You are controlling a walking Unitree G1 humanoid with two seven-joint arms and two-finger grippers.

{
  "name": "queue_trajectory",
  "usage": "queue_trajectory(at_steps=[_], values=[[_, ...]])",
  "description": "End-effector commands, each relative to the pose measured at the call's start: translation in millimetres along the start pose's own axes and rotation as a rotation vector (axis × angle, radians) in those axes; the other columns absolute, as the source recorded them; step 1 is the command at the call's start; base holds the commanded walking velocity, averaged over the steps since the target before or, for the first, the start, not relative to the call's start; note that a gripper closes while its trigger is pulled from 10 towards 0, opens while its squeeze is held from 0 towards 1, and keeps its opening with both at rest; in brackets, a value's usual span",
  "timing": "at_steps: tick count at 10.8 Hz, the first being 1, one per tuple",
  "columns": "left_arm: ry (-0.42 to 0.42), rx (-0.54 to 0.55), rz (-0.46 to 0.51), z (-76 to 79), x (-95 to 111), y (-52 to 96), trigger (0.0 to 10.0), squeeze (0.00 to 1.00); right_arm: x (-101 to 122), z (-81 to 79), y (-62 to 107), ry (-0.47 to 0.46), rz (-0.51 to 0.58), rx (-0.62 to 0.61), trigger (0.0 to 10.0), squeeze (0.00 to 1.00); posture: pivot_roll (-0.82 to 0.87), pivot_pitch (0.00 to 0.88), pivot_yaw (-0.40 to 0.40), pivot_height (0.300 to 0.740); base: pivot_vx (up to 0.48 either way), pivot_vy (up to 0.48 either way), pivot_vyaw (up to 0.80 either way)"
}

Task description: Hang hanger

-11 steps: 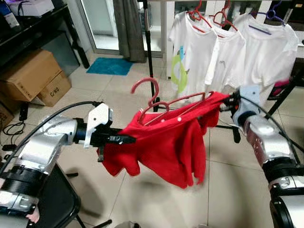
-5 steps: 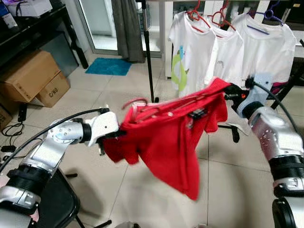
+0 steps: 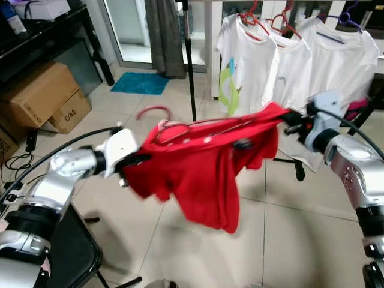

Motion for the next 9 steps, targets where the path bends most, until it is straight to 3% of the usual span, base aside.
queue_trajectory(at_steps=[1, 2, 5, 9], values=[[0.042, 0.013, -0.143, -7.2, -29, 21.0, 0.0, 0.0, 14, 13.0, 11.7, 0.051, 0.011, -0.043, 0.0, 0.0, -0.1, 0.0, 0.134, 0.74, 0.0, 0.0, 0.0], [0.047, -0.059, -0.176, -1.7, -32, 18.9, 0.0, 0.0, 21, -2.5, 11.4, 0.05, 0.013, 0.017, 0.0, 0.0, -0.1, 0.0, 0.134, 0.74, 0.0, 0.0, 0.0], [-0.018, -0.096, -0.203, -5.7, -27, 8.3, 0.0, 0.0, 25, -38.6, 11.3, 0.128, -0.048, 0.133, 0.0, 0.0, -0.11, 0.0, 0.146, 0.74, 0.0, 0.0, 0.0], [-0.079, -0.184, -0.116, 9.4, -2, -27.4, 0.0, 0.0, 22, -80.0, 4.2, 0.136, -0.088, 0.253, 0.0, 0.0, -0.11, 0.0, 0.146, 0.74, 0.0, 0.0, 0.0]])
Point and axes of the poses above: a point about 5 cm out from each wrist's last joint towards the gripper, its own y axis pointing back from the gripper into the wrist, its own x axis along the axis of the wrist's last joint, z = x × y, the point moved 2 cm from there along -y, pointing out of the wrist towards the gripper, and after that the axes turned 2 degrees about -y, right-handed, at the moved point
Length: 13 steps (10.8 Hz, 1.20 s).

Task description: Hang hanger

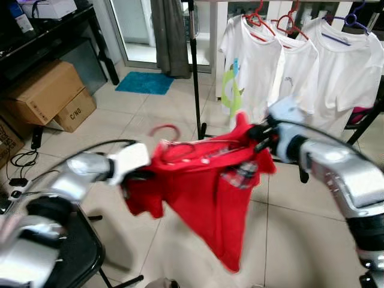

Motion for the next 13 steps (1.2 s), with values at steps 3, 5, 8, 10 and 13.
queue_trajectory(at_steps=[3, 5, 8, 10, 13], values=[[-0.038, 0.014, -0.015, -6.7, 7, -6.4, 0.0, 0.0, 9, -27.5, -5.0, 0.034, 0.013, 0.091, 0.0, 0.0, -0.11, 0.0, 0.147, 0.74, 0.0, 0.0, 0.0], [-0.023, 0.049, -0.068, -14.1, -2, 5.3, 0.0, 0.0, -19, -8.5, -0.1, 0.11, -0.119, -0.006, 0.0, 0.0, -0.12, 0.0, 0.149, 0.74, 0.0, 0.0, 0.0], [0.004, 0.062, -0.206, -17.1, -29, 26.8, 0.0, 0.0, -38, 22.2, 12.7, 0.138, -0.205, -0.125, 0.0, 0.0, -0.11, 0.0, 0.142, 0.74, 0.0, 0.0, 0.0], [-0.008, 0.077, -0.235, -18.9, -30, 25.5, 0.0, 0.0, -27, 14.5, 10.9, 0.103, -0.169, -0.049, 0.0, 0.0, -0.11, 0.0, 0.138, 0.74, 0.0, 0.0, 0.0], [0.012, 0.124, -0.203, -18.5, -19, 4.2, 0.0, 0.0, 3, -34.2, 4.9, -0.036, -0.016, 0.212, 0.0, 0.0, -0.12, 0.0, 0.141, 0.74, 0.0, 0.0, 0.0]])
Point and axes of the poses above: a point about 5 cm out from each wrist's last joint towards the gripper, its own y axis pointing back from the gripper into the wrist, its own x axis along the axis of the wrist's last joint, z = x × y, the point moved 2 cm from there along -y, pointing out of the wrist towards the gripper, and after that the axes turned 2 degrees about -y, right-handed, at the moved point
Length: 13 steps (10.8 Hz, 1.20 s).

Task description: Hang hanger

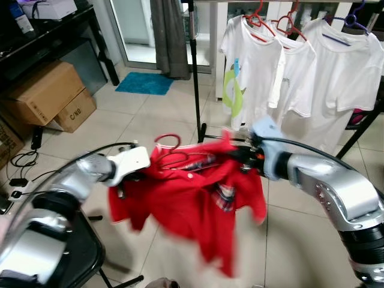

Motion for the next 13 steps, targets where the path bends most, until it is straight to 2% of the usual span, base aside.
queue_trajectory(at_steps=[1, 2, 4, 5, 7, 9, 11, 13], values=[[0.008, 0.061, 0.047, -12.6, 9, 5.3, 0.0, 0.0, 11, -3.2, 2.6, 0.013, 0.037, 0.018, 0.0, 0.0, -0.12, 0.0, 0.141, 0.74, 0.0, 0.0, 0.0], [0.009, -0.001, 0.215, -6.3, 34, 1.5, 0.0, 0.0, 6, -8.0, -1.2, 0.007, 0.023, 0.023, 0.0, 0.0, -0.12, 0.0, 0.139, 0.74, 0.0, 0.0, 0.0], [-0.032, -0.095, 0.246, 4.7, 39, -1.3, 0.0, 0.0, 6, -5.3, -3.4, 0.005, 0.017, -0.018, 0.0, 0.0, -0.12, 0.0, 0.137, 0.74, 0.0, 0.0, 0.0], [-0.023, -0.138, 0.255, 8.1, 39, -0.3, 0.0, 0.0, 6, 1.1, -4.3, 0.016, 0.016, -0.062, 0.0, 0.0, -0.12, 0.0, 0.138, 0.74, 0.0, 0.0, 0.0], [-0.043, -0.211, 0.179, 12.2, 25, 4.9, 0.0, 0.0, 7, 16.7, -1.6, 0.032, 0.014, -0.152, 0.0, 0.0, -0.12, 0.0, 0.136, 0.74, 0.0, 0.0, 0.0], [-0.026, -0.187, 0.123, 4.9, 10, 16.0, 0.0, 0.0, -6, 42.5, 8.1, 0.131, -0.079, -0.27, 0.0, 0.0, -0.12, 0.0, 0.135, 0.74, 0.0, 0.0, 0.0], [-0.017, -0.16, 0.114, -4.9, 5, 29.3, 0.0, 0.0, -12, 57.2, 15.2, 0.18, -0.126, -0.326, 0.0, 0.0, -0.12, 0.0, 0.129, 0.74, 0.0, 0.0, 0.0], [-0.008, -0.165, 0.144, -6.1, 9, 32.0, 0.0, 0.0, -9, 55.5, 14.4, 0.211, -0.131, -0.294, 0.0, 0.0, -0.12, 0.0, 0.128, 0.74, 0.0, 0.0, 0.0]])
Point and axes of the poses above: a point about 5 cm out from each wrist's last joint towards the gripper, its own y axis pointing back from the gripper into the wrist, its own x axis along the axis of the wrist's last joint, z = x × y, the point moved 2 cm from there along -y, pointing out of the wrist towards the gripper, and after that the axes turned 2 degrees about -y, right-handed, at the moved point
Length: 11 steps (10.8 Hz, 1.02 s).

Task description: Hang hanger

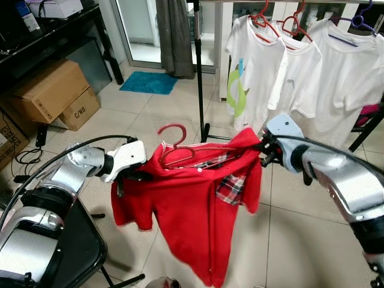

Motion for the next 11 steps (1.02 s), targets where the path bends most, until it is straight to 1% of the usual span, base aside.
queue_trajectory(at_steps=[1, 2, 3, 4, 5, 6, 7, 8, 9, 10, 11], values=[[0.007, 0.025, 0.024, -4.2, 2, 8.6, 0.0, 0.0, 6, 0.6, 0.7, 0.044, 0.016, -0.001, 0.0, 0.0, -0.12, 0.0, 0.127, 0.74, 0.0, 0.0, 0.0], [0.004, 0.022, 0.04, -4.7, 7, 5.7, 0.0, 0.0, 14, -9.2, 0.1, 0.049, 0.051, 0.05, 0.0, 0.0, -0.12, 0.0, 0.127, 0.74, 0.0, 0.0, 0.0], [0.003, 0.021, 0.034, -4.5, 7, 2.8, 0.0, 0.0, 19, -14.8, 0.6, 0.048, 0.07, 0.079, 0.0, 0.0, -0.12, 0.0, 0.127, 0.74, 0.0, 0.0, 0.0], [0.005, 0.034, 0.041, -5.4, 9, -4.6, 0.0, 0.0, 30, -29.6, 3.4, 0.02, 0.121, 0.161, 0.0, 0.0, -0.12, 0.0, 0.128, 0.74, 0.0, 0.0, 0.0], [-0.009, 0.006, 0.082, -2.9, 16, -9.2, 0.0, 0.0, 32, -34.1, 5.0, 0.022, 0.127, 0.184, 0.0, 0.0, -0.13, 0.0, 0.13, 0.74, 0.0, 0.0, 0.0], [-0.008, -0.033, 0.114, 0.8, 22, -12.3, 0.0, 0.0, 31, -35.4, 5.1, 0.025, 0.126, 0.188, 0.0, 0.0, -0.13, 0.0, 0.13, 0.74, 0.0, 0.0, 0.0], [-0.003, -0.101, 0.097, 6.6, 21, -14.7, 0.0, 0.0, 31, -36.2, 5.3, 0.028, 0.124, 0.188, 0.0, 0.0, -0.13, 0.0, 0.13, 0.74, 0.0, 0.0, 0.0], [-0.004, -0.113, 0.082, 7.8, 19, -14.6, 0.0, 0.0, 31, -36.0, 5.5, 0.027, 0.125, 0.185, 0.0, 0.0, -0.13, 0.0, 0.132, 0.74, 0.0, 0.0, 0.0], [-0.002, -0.121, 0.056, 9.1, 13, -14.1, 0.0, 0.0, 31, -32.2, 5.3, 0.03, 0.122, 0.157, 0.0, 0.0, -0.13, 0.0, 0.131, 0.74, 0.0, 0.0, 0.0], [-0.001, -0.127, 0.052, 10.2, 12, -13.5, 0.0, 0.0, 30, -28.5, 5.0, 0.04, 0.115, 0.133, 2.4, 0.0, -0.13, 0.0, 0.127, 0.74, 0.0, 0.0, 0.0], [-0.004, -0.121, 0.056, 9.6, 12, -11.6, 0.0, 0.0, 30, -25.1, 4.7, 0.046, 0.11, 0.12, 10.0, 0.0, -0.13, 0.0, 0.123, 0.74, 0.0, 0.0, 0.0]])
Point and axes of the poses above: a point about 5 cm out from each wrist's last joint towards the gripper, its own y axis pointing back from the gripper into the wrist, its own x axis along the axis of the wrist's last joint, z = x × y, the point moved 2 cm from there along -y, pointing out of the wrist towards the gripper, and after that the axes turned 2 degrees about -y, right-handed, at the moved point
